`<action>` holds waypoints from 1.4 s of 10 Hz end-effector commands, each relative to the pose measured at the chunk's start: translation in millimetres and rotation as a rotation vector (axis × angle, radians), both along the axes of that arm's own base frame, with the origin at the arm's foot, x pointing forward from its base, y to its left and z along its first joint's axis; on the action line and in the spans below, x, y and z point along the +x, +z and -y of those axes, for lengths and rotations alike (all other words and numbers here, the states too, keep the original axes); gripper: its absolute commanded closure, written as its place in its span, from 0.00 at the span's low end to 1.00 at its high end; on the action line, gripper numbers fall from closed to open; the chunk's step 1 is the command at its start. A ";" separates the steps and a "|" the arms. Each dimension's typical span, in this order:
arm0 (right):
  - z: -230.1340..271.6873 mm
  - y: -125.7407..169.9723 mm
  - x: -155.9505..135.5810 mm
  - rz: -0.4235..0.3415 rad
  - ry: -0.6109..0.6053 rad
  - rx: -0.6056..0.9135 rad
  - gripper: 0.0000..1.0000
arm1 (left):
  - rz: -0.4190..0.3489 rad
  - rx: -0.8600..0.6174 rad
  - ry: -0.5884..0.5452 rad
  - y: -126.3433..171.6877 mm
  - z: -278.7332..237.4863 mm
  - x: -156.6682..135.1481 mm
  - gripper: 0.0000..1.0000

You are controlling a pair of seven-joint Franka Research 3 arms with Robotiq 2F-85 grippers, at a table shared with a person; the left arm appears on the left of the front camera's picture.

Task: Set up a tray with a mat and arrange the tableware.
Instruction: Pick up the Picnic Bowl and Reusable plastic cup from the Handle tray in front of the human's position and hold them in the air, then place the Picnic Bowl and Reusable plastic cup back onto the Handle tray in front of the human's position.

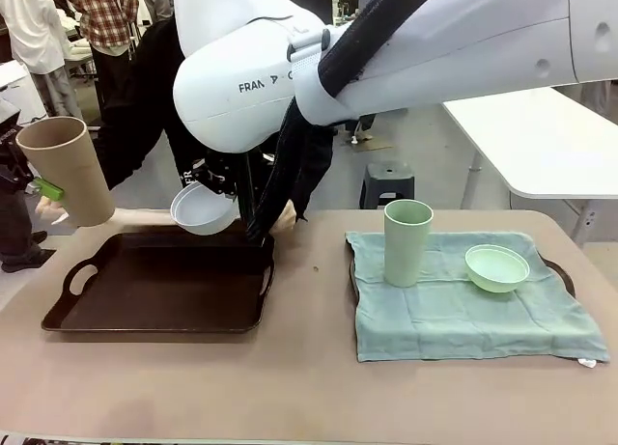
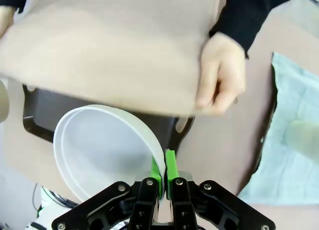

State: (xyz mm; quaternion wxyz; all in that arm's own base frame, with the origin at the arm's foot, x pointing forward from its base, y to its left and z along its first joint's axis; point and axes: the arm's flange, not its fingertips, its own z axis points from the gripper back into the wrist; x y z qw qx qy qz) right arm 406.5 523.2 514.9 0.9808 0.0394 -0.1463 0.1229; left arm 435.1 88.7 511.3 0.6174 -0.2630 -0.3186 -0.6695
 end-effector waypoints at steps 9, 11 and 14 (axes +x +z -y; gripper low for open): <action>-3.0 0.2 3.3 -0.008 0.000 -0.007 1.00 | -0.002 0.005 -0.004 -1.7 0.7 2.9 1.00; -3.0 0.2 3.3 -0.008 0.000 -0.007 1.00 | -0.002 0.005 -0.004 -1.7 0.7 2.9 1.00; -3.0 0.2 3.3 -0.008 0.000 -0.007 1.00 | -0.002 0.005 -0.004 -1.7 0.7 2.9 1.00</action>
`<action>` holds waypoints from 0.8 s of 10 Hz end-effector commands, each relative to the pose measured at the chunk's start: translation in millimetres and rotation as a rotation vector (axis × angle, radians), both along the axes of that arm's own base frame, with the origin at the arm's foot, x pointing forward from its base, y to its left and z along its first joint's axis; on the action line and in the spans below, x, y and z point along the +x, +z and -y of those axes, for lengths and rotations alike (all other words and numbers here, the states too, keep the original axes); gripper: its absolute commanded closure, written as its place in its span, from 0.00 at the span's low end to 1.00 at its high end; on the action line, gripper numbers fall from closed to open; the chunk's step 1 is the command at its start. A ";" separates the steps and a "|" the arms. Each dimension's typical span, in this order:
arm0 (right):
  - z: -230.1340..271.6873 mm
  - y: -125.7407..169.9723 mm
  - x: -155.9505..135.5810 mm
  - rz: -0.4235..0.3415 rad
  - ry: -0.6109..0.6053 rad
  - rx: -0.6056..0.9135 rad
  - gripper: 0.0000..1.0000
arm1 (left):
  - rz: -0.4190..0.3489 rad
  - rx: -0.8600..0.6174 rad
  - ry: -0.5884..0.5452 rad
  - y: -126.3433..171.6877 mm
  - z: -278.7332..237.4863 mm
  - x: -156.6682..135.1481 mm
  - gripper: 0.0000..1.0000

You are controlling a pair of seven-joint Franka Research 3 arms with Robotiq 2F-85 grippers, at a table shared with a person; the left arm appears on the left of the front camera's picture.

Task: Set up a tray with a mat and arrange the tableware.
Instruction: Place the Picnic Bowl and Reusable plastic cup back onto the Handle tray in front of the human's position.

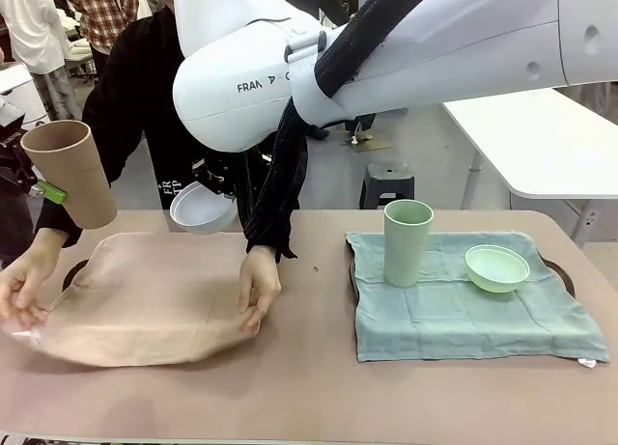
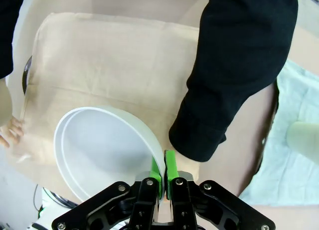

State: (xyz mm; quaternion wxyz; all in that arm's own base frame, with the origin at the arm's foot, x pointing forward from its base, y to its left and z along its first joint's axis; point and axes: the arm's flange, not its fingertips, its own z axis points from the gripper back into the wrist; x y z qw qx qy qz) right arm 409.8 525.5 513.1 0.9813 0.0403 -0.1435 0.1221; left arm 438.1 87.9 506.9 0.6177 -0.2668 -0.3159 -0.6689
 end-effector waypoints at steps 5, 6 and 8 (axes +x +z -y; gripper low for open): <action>-0.6 2.0 0.0 -0.002 0.001 -0.008 1.00 | 0.007 0.007 -0.001 2.7 -0.1 -0.1 1.00; -0.6 2.0 0.0 -0.002 0.001 -0.008 1.00 | 0.007 0.007 -0.001 2.7 -0.1 -0.1 1.00; -0.6 2.0 0.0 -0.002 0.001 -0.008 1.00 | 0.007 0.007 -0.001 2.7 -0.1 -0.1 1.00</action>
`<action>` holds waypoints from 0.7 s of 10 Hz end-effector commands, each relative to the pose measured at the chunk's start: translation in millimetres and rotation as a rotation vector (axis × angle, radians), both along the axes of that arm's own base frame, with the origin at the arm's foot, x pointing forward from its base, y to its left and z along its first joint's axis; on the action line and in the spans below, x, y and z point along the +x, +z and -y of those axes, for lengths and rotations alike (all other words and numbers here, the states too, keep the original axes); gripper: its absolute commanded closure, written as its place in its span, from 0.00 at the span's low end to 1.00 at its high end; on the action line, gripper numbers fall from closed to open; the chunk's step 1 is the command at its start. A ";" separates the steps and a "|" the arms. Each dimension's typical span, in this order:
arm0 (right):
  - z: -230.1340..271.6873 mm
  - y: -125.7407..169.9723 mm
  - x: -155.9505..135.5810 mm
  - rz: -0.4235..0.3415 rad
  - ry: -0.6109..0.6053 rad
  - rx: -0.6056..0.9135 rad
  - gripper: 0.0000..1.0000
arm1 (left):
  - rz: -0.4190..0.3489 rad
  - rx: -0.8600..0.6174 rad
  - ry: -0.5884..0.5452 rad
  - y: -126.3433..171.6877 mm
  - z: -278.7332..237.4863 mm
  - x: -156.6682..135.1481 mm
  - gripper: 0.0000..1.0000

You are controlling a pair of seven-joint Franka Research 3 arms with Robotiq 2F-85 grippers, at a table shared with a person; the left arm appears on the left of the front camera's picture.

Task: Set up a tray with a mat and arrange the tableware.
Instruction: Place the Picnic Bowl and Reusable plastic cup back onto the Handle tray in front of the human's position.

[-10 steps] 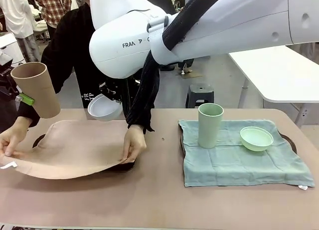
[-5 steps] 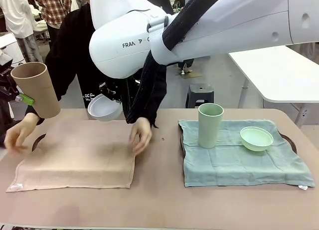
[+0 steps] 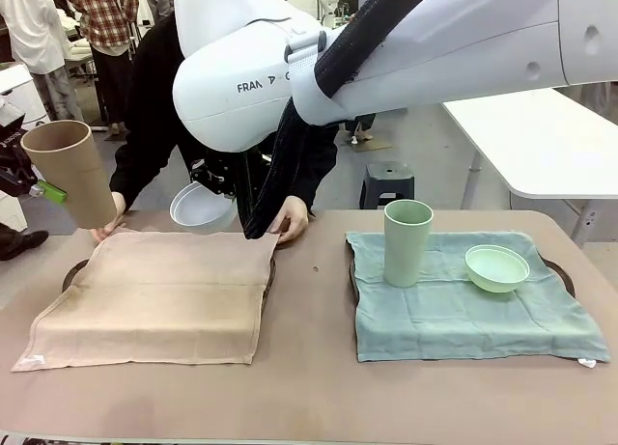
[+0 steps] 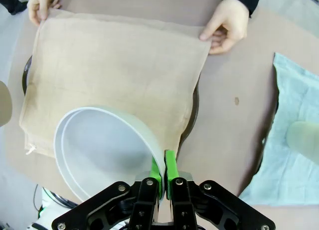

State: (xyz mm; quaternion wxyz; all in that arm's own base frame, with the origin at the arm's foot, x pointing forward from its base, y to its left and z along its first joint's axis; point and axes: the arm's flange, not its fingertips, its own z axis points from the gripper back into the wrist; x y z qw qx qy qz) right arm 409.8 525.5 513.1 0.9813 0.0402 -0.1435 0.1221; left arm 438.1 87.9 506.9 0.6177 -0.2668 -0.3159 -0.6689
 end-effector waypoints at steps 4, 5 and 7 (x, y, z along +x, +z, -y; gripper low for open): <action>-0.6 2.0 0.0 -0.002 0.001 -0.008 1.00 | 0.007 0.007 -0.001 2.7 -0.1 -0.1 1.00; -0.6 2.0 0.0 -0.002 0.001 -0.008 1.00 | 0.007 0.007 -0.001 2.7 -0.1 -0.1 1.00; -0.6 2.0 0.0 -0.002 0.001 -0.008 1.00 | 0.007 0.007 -0.001 2.7 -0.1 -0.1 1.00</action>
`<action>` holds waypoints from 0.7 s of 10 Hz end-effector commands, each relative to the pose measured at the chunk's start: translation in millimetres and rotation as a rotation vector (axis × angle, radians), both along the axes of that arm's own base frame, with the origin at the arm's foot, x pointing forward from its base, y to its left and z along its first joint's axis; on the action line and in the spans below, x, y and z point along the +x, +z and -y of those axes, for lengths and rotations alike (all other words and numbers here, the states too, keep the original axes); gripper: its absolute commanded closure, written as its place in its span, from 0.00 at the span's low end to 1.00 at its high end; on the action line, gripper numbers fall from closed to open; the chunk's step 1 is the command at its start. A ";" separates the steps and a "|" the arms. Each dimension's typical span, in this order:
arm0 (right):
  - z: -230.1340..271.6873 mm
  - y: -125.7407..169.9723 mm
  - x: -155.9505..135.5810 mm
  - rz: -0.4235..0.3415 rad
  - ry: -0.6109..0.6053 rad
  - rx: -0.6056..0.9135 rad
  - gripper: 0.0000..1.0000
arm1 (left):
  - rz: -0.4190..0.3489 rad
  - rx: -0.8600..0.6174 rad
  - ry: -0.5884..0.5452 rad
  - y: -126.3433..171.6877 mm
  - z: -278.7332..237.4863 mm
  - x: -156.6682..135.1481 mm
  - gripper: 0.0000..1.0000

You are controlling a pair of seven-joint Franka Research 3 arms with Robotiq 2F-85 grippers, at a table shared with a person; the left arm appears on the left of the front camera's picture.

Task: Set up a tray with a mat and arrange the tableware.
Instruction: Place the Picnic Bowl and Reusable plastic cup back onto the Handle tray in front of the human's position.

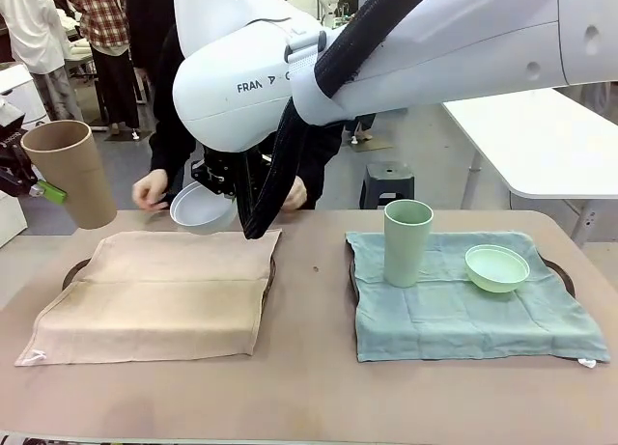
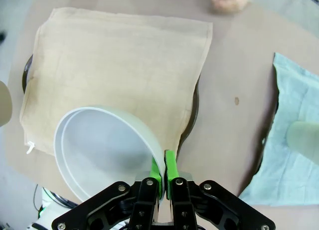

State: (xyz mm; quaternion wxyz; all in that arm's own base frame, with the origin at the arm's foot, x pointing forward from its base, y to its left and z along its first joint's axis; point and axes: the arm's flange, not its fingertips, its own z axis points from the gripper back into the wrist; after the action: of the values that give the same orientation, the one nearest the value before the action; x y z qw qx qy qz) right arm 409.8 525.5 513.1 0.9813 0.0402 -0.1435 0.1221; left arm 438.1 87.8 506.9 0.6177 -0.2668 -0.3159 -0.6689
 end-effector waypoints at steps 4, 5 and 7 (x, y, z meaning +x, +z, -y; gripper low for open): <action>-0.7 -26.6 17.8 -0.028 0.036 0.019 0.96 | 0.006 -0.003 -0.012 -18.4 -3.7 7.7 0.15; 0.3 -43.6 28.6 -0.055 0.040 0.044 0.96 | -0.025 -0.024 -0.022 -35.8 -5.0 15.4 0.15; -0.8 -82.6 50.9 -0.133 0.034 0.073 0.96 | -0.070 -0.076 -0.041 -79.0 -0.9 30.0 0.15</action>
State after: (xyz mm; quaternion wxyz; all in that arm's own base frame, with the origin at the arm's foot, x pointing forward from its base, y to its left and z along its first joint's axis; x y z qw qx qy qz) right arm 452.2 525.3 439.0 0.9844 0.0613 -0.1033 0.1286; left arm 456.7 90.7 442.3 0.6133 -0.3083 -0.2987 -0.6630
